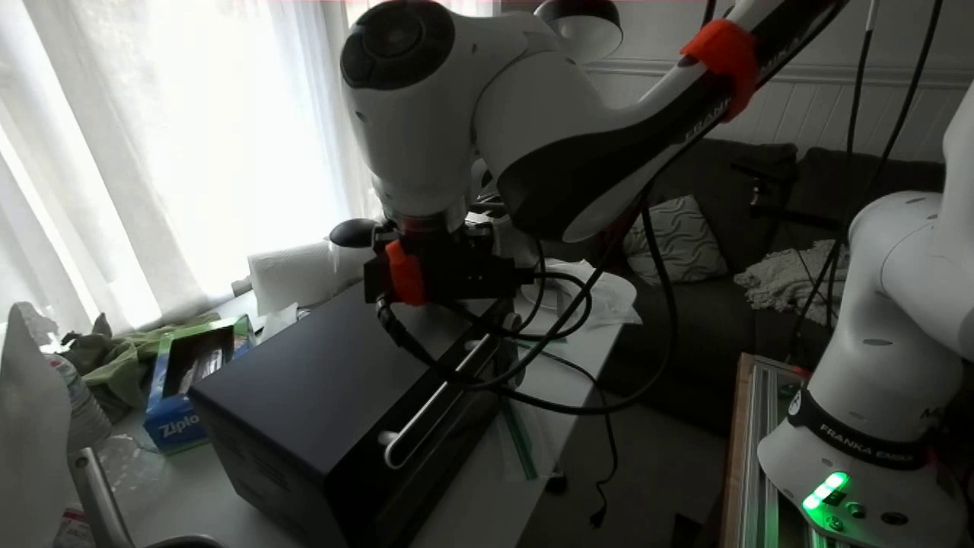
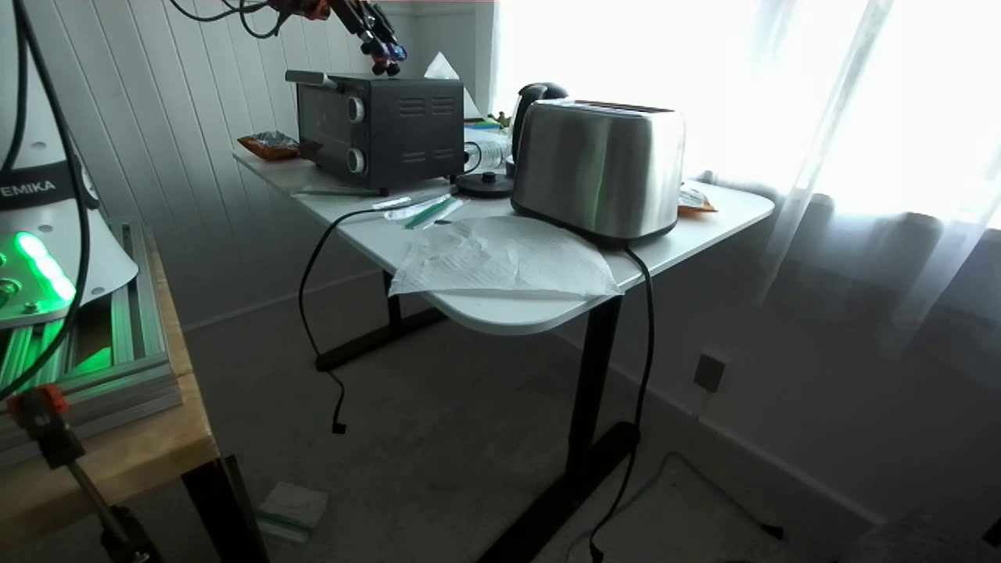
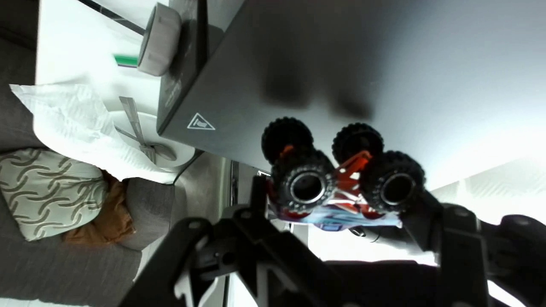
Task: Turn the toy car over on the oven
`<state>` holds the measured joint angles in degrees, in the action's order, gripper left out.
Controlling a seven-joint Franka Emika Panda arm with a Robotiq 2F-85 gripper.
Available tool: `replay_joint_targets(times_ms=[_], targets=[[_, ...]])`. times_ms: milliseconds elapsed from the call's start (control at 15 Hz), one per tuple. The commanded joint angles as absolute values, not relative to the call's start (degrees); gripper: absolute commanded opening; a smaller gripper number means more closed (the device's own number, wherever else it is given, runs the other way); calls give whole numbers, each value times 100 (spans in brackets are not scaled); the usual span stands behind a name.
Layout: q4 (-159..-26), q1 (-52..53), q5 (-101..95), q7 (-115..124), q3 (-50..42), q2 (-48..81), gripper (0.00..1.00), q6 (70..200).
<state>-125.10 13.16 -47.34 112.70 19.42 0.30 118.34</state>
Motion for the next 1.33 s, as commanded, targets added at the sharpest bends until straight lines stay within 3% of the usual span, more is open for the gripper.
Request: replay_joint_targets(times_ms=[0, 533, 1267], targets=[[-12410, 1528, -5442, 11754, 1880, 237, 50, 11658], [-12410, 1752, -6504, 12312, 1889, 505, 50, 11251], [-12391, 1842, -6464, 12171, 1900, 582, 50, 11066]])
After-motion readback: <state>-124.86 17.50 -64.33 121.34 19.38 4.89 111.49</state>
